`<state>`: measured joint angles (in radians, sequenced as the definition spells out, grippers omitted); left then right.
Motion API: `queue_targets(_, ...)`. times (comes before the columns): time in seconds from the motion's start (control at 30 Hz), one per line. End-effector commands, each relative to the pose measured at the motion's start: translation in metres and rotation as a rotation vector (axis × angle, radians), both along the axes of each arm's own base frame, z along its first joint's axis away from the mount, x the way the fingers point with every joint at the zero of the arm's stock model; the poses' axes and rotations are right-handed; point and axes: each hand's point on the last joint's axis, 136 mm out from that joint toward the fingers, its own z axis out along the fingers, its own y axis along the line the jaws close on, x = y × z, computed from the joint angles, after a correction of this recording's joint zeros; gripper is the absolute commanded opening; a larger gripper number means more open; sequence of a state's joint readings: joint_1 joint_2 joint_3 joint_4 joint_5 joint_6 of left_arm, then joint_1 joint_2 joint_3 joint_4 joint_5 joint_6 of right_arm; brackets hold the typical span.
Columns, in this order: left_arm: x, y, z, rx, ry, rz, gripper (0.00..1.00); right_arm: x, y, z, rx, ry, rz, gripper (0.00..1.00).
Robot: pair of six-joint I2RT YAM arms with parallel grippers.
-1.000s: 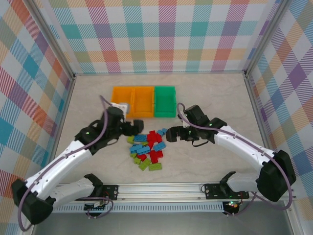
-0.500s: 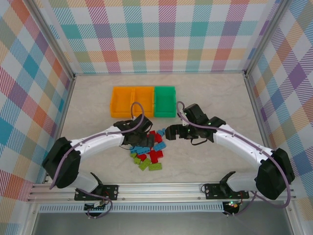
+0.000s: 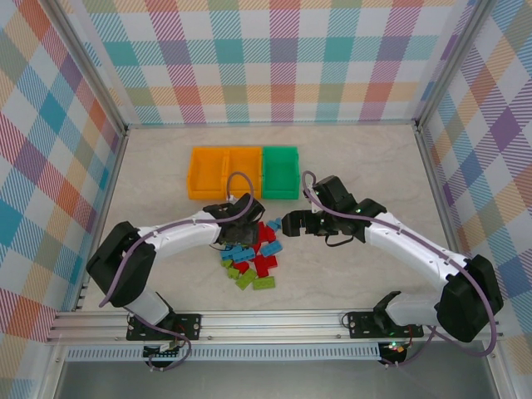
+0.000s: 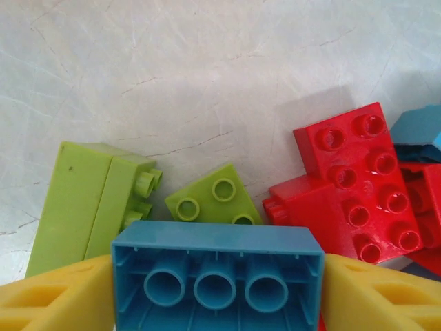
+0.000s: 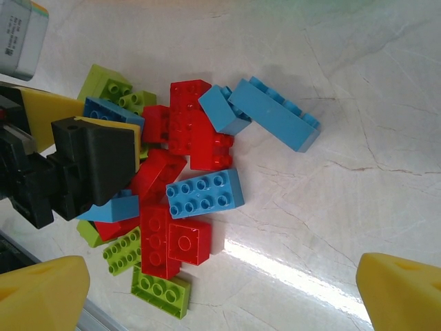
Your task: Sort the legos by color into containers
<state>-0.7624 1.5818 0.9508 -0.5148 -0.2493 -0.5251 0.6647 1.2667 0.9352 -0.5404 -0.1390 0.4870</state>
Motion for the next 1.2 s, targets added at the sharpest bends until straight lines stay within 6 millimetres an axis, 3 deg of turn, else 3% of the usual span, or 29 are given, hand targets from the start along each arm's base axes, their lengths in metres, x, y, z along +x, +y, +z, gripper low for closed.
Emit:
queue_targets(0.0, 0.011, -0.002, 0.006, -0.006, -0.035, 0.008, 0.68, 0.002, 0.002, 0.008, 0.007, -0.011, -0.007, 1.00)
queue_targets(0.2, 0.013, -0.004, 0.017, -0.034, -0.062, 0.008, 0.57, 0.001, 0.002, 0.011, 0.014, -0.005, -0.015, 1.00)
queue_targets(0.33, 0.023, -0.007, 0.059, -0.110, -0.152, 0.015, 0.57, 0.001, 0.001, 0.018, 0.026, -0.018, -0.022, 1.00)
queue_targets(0.47, 0.060, 0.022, 0.100, -0.124, -0.259, 0.086, 0.57, 0.004, 0.003, 0.024, 0.044, -0.041, -0.028, 1.00)
queue_targets(0.6, 0.111, 0.060, 0.121, -0.115, -0.326, 0.188, 0.57, 0.004, 0.003, 0.024, 0.048, -0.036, -0.031, 1.00)
queue_targets(0.73, 0.163, 0.103, 0.115, -0.110, -0.330, 0.313, 0.57, 0.002, 0.002, 0.025, 0.052, -0.034, -0.032, 1.00)
queue_targets(0.87, 0.204, 0.117, 0.095, -0.118, -0.284, 0.343, 0.58, 0.001, -0.002, 0.026, 0.046, -0.045, -0.040, 1.00)
queue_targets(1.0, 0.225, 0.119, 0.083, -0.101, -0.249, 0.337, 0.61, 0.000, -0.003, 0.026, 0.039, -0.041, -0.041, 1.00)
queue_targets(1.17, 0.229, 0.120, 0.090, -0.109, -0.259, 0.337, 0.75, -0.001, -0.004, 0.028, 0.037, -0.034, -0.044, 1.00)
